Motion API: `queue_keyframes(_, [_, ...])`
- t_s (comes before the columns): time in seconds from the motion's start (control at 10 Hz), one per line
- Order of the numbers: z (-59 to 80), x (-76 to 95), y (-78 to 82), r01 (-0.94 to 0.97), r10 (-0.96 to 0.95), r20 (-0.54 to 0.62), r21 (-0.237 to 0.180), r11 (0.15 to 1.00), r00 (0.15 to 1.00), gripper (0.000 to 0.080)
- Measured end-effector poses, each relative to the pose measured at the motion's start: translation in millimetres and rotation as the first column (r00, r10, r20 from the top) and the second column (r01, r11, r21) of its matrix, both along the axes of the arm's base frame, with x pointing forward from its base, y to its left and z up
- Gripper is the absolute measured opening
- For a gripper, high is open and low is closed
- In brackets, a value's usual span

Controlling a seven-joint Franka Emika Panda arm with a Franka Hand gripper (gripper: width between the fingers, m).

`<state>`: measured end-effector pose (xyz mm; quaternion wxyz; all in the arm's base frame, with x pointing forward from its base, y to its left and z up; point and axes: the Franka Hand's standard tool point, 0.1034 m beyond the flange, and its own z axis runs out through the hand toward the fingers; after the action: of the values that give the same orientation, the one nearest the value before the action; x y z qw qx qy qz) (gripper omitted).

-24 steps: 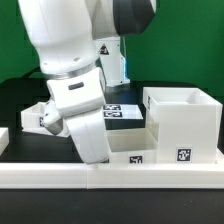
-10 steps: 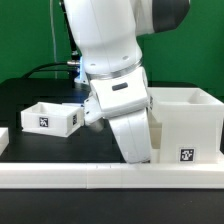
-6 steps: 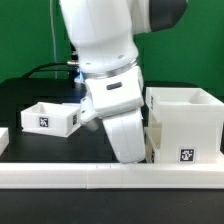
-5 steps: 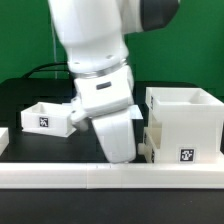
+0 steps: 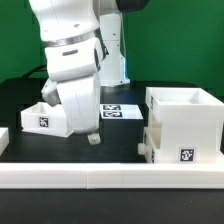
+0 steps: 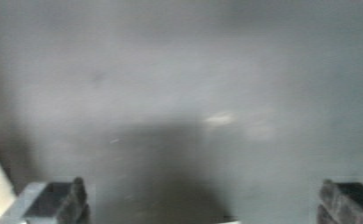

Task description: Assemble drawer

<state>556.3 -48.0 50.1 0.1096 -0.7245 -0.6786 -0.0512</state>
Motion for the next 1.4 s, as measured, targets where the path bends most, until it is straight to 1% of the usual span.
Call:
queue_keyframes(0.1, [3.7, -19.9, -5.8, 0.043, -0.043, -0.004, -0.019, 0.999, 0.999, 0.0649])
queue_keyframes(0.2, [6.0, -35.8, -8.1, 0.078, -0.078, -0.012, -0.033, 0.996, 0.997, 0.0649])
queue_keyframes(0.3, [9.3, -40.9, -11.8, 0.083, -0.083, 0.004, -0.043, 0.996, 0.997, 0.0649])
queue_keyframes(0.4, [16.4, -32.6, -13.1, 0.054, -0.053, 0.004, -0.038, 0.998, 0.999, 0.0649])
queue_keyframes(0.5, [16.7, -27.7, -13.7, 0.084, -0.084, 0.009, -0.039, 0.996, 0.996, 0.0649])
queue_keyframes(0.6, [14.8, -29.5, -13.5, 0.086, -0.086, 0.005, -0.038, 0.996, 0.996, 0.0649])
queue_keyframes(0.8, [13.9, -29.5, -13.6, 0.200, -0.201, -0.018, -0.046, 0.979, 0.979, 0.0649])
queue_keyframes(0.9, [9.8, -29.1, -21.3, 0.296, -0.298, -0.019, -0.051, 0.954, 0.954, 0.0649])
queue_keyframes(1.0, [8.5, -36.3, -34.2, 0.421, -0.422, -0.009, -0.069, 0.905, 0.906, 0.0649])
queue_keyframes(1.1, [10.2, -47.6, -40.4, 0.533, -0.536, -0.018, -0.091, 0.841, 0.844, 0.0649])
queue_keyframes(1.2, [12.8, -57.0, -44.1, 0.620, -0.626, -0.028, -0.111, 0.777, 0.779, 0.0649])
queue_keyframes(1.3, [15.9, -62.7, -46.0, 0.667, -0.674, -0.029, -0.121, 0.735, 0.738, 0.0649])
queue_keyframes(1.4, [17.8, -64.1, -45.8, 0.743, -0.752, -0.033, -0.132, 0.656, 0.658, 0.0649])
